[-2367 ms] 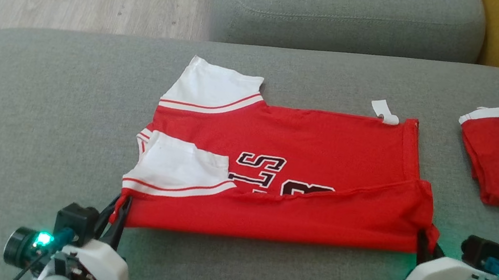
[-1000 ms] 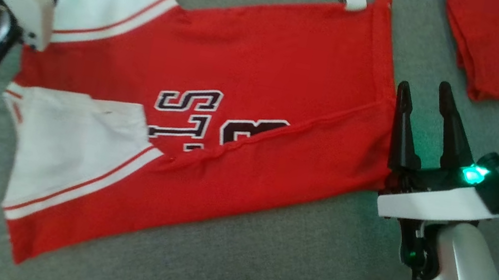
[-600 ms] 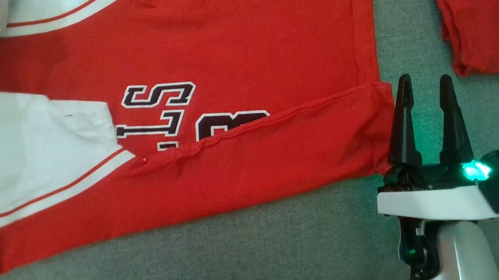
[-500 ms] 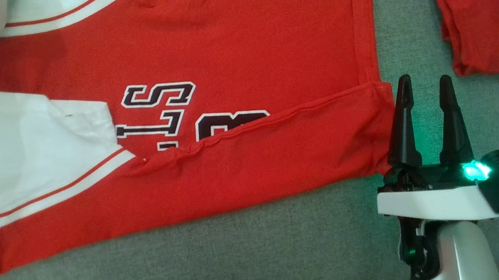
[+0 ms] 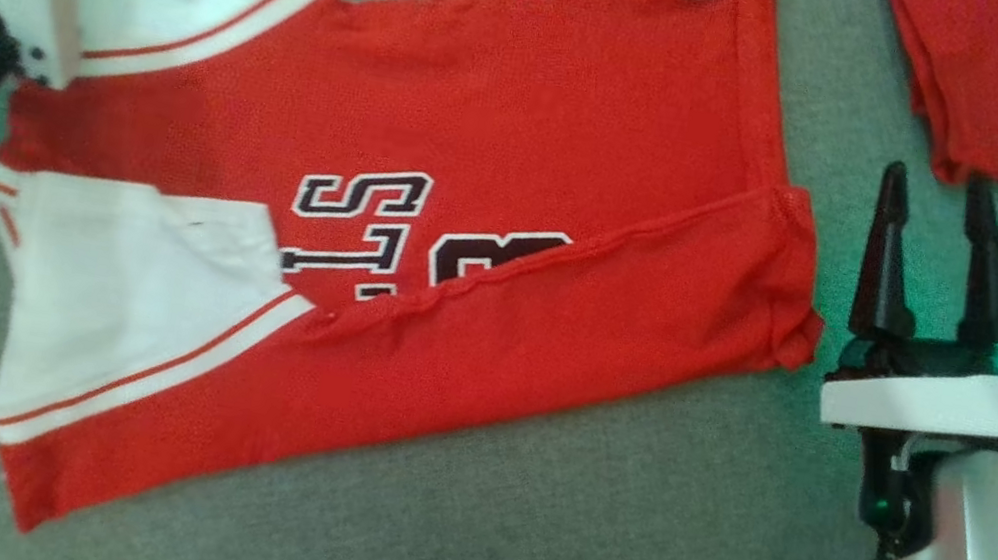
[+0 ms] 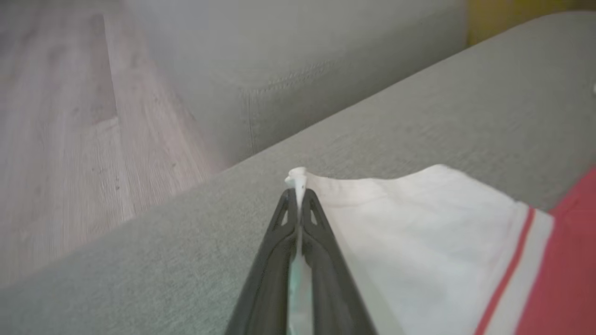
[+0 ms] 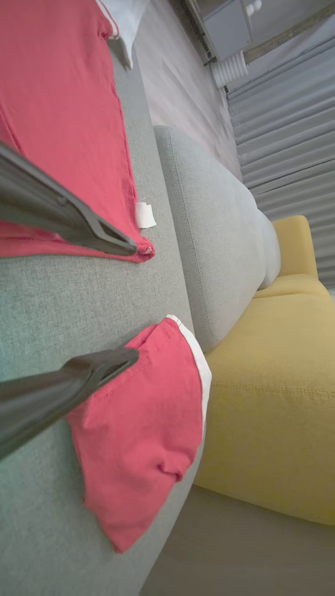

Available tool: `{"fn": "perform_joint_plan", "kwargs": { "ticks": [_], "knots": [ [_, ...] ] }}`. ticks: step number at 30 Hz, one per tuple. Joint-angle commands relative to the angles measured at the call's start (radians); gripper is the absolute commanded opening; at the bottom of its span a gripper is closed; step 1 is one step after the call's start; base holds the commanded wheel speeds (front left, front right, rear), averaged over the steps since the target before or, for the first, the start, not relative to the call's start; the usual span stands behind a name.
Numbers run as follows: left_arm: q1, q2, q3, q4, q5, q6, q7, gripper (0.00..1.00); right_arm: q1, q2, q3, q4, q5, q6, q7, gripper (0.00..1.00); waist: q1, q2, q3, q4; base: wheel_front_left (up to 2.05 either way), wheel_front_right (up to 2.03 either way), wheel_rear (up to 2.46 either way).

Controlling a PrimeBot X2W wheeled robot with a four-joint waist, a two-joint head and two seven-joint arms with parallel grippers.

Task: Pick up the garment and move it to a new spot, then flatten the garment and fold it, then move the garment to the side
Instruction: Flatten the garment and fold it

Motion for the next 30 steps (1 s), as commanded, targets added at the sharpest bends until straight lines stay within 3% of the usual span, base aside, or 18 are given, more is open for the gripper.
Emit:
{"fn": "perform_joint_plan", "kwargs": {
  "ticks": [1,2,6,13,21,30],
  "knots": [
    [-0.029,0.026,0.032,-0.027,0.016,0.002,-0.045,0.00,-0.020,-0.004,0.004,-0.020,-0.024,-0.001,-0.011,1.00,0.0000,0.0000,-0.041,0.039,0.00,0.00,0.00],
    [-0.021,0.009,0.028,-0.041,0.033,0.006,-0.115,0.00,-0.025,-0.004,-0.025,-0.008,-0.062,-0.001,-0.010,1.00,0.0000,0.0000,-0.067,0.066,0.00,0.00,0.00],
    [0.024,-0.005,0.017,-0.103,0.059,0.025,-0.219,0.00,-0.047,-0.004,-0.080,-0.013,-0.145,-0.001,0.034,1.00,0.0000,0.0000,-0.109,0.112,0.00,0.00,0.00],
    [0.146,0.009,0.018,-0.295,0.064,0.100,-0.303,0.00,-0.111,-0.004,-0.194,-0.055,-0.237,-0.001,0.180,1.00,0.0000,0.0000,-0.142,0.189,0.00,0.00,0.00],
    [0.289,0.022,-0.006,-0.556,0.071,0.209,-0.292,0.00,-0.199,-0.090,-0.153,-0.034,-0.239,-0.001,0.391,1.00,0.0000,0.0000,-0.156,0.265,0.00,0.00,0.00],
    [0.303,0.022,-0.021,-0.664,0.071,0.240,-0.254,0.00,-0.340,-0.199,-0.090,0.208,-0.176,-0.001,0.532,1.00,0.0000,0.0000,-0.105,0.318,0.00,0.00,0.00]
  ]
}}
